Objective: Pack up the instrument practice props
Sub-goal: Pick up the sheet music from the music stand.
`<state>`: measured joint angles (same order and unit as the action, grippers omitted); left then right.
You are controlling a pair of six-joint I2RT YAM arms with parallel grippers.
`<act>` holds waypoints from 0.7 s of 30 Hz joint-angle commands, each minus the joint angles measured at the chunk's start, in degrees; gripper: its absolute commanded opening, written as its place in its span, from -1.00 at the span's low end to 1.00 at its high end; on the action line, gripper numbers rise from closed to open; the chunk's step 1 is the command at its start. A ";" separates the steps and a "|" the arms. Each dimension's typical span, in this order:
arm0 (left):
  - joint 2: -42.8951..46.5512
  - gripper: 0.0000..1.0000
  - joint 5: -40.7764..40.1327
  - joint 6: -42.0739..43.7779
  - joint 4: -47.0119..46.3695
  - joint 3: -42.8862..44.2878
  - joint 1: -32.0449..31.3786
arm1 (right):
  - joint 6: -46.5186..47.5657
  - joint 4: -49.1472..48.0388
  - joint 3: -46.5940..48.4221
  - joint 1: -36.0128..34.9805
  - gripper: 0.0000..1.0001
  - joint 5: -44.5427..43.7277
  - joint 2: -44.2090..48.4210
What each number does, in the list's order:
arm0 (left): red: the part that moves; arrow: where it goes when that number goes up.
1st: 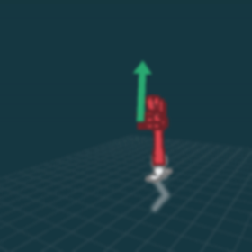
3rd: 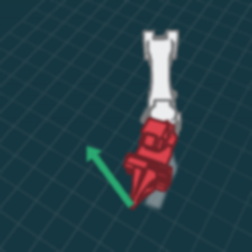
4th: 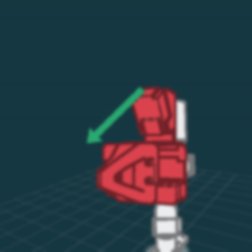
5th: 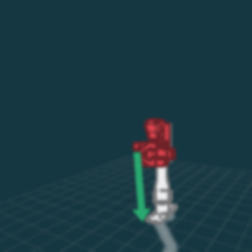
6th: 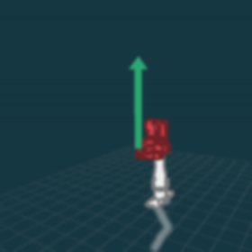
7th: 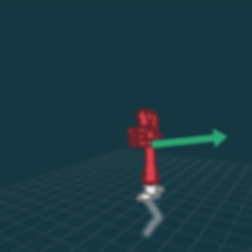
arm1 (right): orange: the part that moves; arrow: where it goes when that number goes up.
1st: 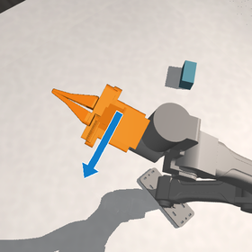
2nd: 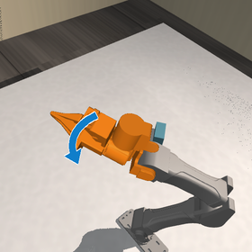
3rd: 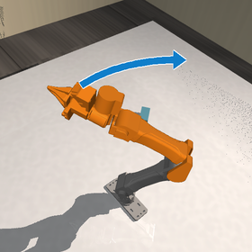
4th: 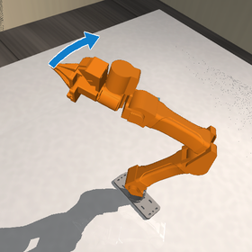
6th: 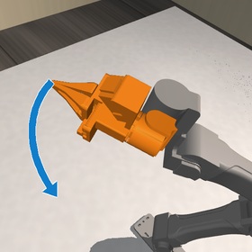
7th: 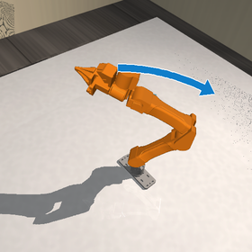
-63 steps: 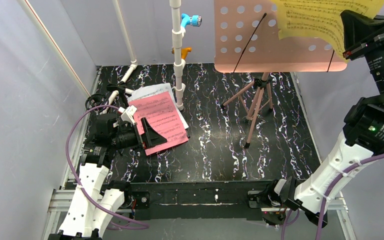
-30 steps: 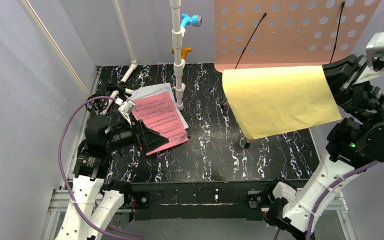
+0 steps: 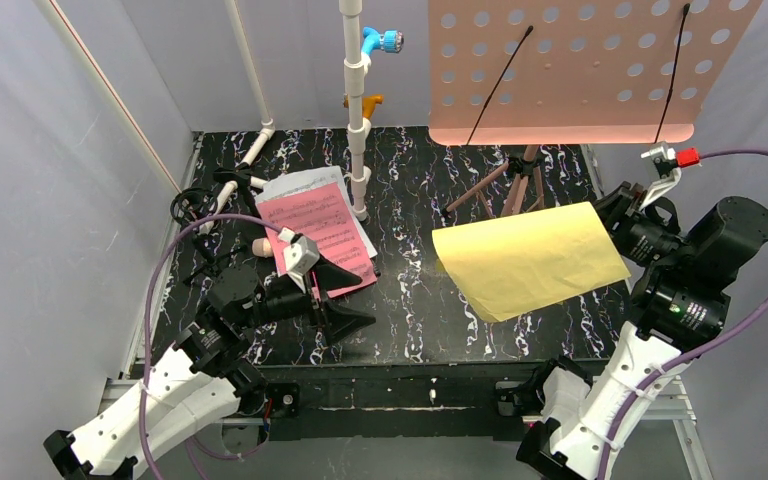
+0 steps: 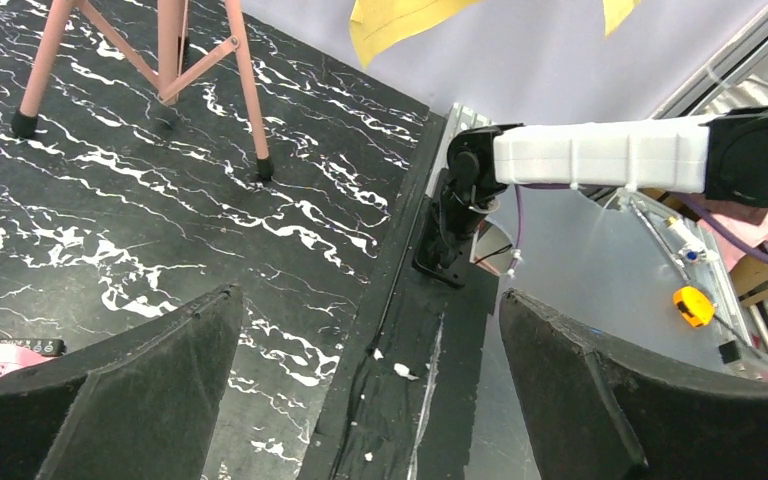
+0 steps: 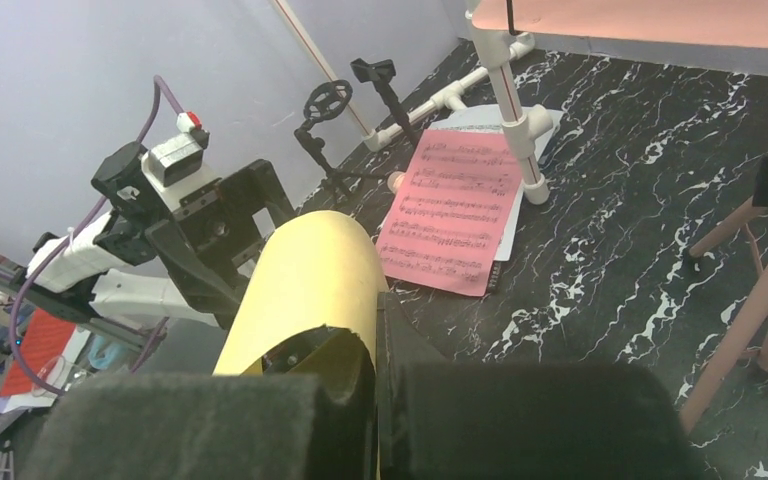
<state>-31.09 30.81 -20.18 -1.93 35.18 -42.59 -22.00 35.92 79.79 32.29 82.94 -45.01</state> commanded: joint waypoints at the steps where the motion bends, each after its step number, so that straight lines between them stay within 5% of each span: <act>1: -0.51 0.99 -7.23 6.88 -1.99 -1.45 -4.38 | 3.17 3.72 -0.69 0.31 -0.97 1.65 0.97; 13: -0.46 0.99 -20.85 29.54 -4.81 -1.31 -13.59 | 4.49 6.01 -2.74 0.27 -0.97 2.07 1.38; 21: -13.36 0.99 -21.53 37.36 -17.98 5.20 -18.12 | 4.60 7.06 -4.19 0.30 -0.97 2.11 1.81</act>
<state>-38.44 11.14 10.90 -10.92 35.18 -59.22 -17.78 42.22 76.03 32.29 84.18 -43.77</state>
